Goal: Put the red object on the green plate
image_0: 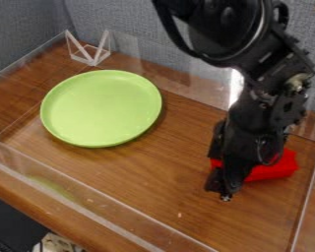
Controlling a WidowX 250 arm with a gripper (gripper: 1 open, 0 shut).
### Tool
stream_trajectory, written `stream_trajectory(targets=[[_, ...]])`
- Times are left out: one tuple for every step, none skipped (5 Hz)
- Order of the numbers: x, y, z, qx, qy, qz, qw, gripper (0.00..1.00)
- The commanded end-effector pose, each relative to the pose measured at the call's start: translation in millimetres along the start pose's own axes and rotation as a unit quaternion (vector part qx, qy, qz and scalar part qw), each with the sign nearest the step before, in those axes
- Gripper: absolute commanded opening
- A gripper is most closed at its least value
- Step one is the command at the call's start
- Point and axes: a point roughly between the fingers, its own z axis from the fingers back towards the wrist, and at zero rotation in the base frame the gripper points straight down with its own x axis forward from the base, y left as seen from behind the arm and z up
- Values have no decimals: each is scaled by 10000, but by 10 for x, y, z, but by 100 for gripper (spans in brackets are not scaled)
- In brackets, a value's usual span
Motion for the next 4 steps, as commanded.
stream_trajectory(targets=[[-51, 53, 203, 170, -96, 85, 9998, 0], [-148, 156, 337, 298, 91, 204, 9993, 0], [-255, 286, 486, 446, 251, 334, 9981, 0], [-296, 394, 607, 525, 241, 403, 9975, 0]])
